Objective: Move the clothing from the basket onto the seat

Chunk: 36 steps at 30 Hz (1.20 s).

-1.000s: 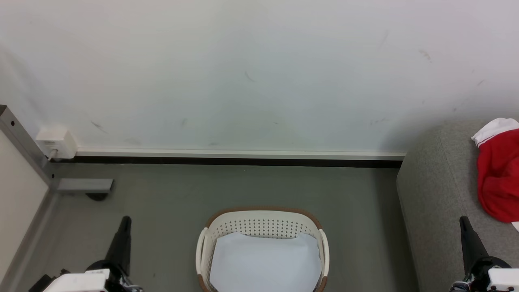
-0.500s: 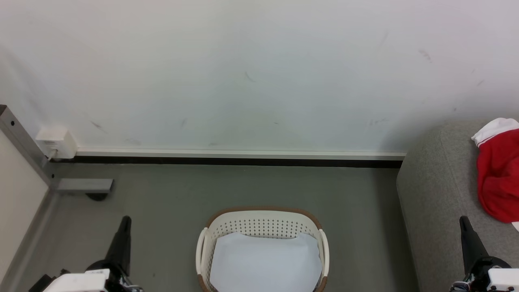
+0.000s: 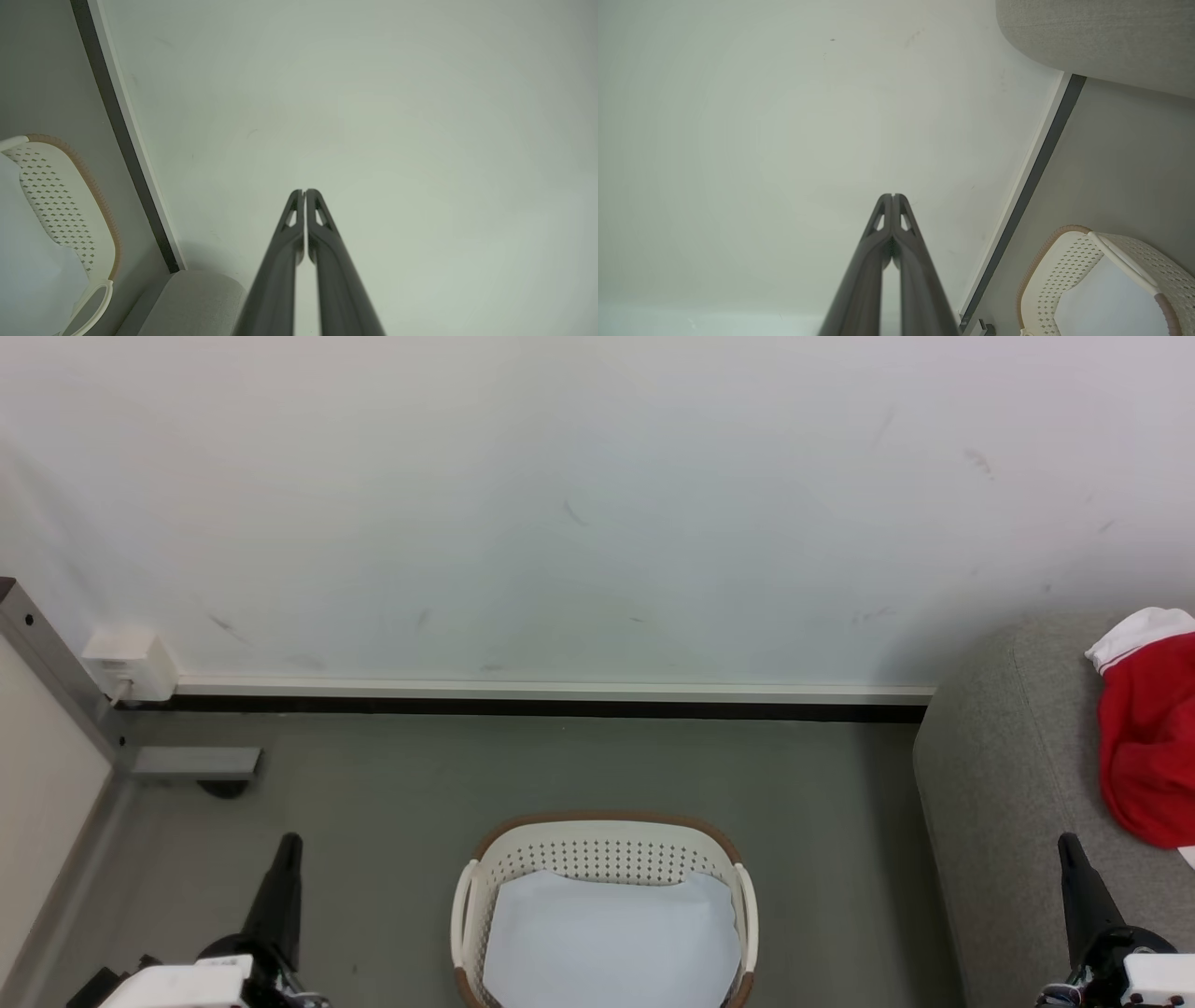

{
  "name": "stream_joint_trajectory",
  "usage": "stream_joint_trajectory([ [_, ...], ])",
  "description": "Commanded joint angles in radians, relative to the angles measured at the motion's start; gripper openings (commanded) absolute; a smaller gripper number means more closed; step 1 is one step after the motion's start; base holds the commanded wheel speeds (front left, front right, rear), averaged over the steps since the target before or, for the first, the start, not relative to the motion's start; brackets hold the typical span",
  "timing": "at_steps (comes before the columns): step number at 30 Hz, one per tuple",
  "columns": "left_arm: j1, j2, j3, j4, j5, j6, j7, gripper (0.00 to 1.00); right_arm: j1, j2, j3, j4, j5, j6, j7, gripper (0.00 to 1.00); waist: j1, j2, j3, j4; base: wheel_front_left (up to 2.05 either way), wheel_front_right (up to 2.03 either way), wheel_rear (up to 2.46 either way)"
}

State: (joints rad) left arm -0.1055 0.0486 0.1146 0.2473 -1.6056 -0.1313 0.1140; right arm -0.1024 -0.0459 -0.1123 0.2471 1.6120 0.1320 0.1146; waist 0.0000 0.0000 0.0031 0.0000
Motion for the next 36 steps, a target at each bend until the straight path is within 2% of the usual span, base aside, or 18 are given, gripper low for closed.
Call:
stream_joint_trajectory([
  [1,-0.008,0.002,0.002,-0.003,-0.013,-0.001,0.004,0.00,-0.013,-0.008,-0.004,-0.005,0.002,-0.002,0.003,0.00,0.0000,0.0000,0.000,0.000,0.00,0.00,0.00],
  [36,-0.008,0.002,0.002,-0.004,-0.013,-0.001,0.004,0.00,-0.013,-0.008,-0.004,-0.005,0.002,-0.002,0.002,0.00,0.0000,0.0000,0.000,0.000,0.00,0.00,0.00],
])
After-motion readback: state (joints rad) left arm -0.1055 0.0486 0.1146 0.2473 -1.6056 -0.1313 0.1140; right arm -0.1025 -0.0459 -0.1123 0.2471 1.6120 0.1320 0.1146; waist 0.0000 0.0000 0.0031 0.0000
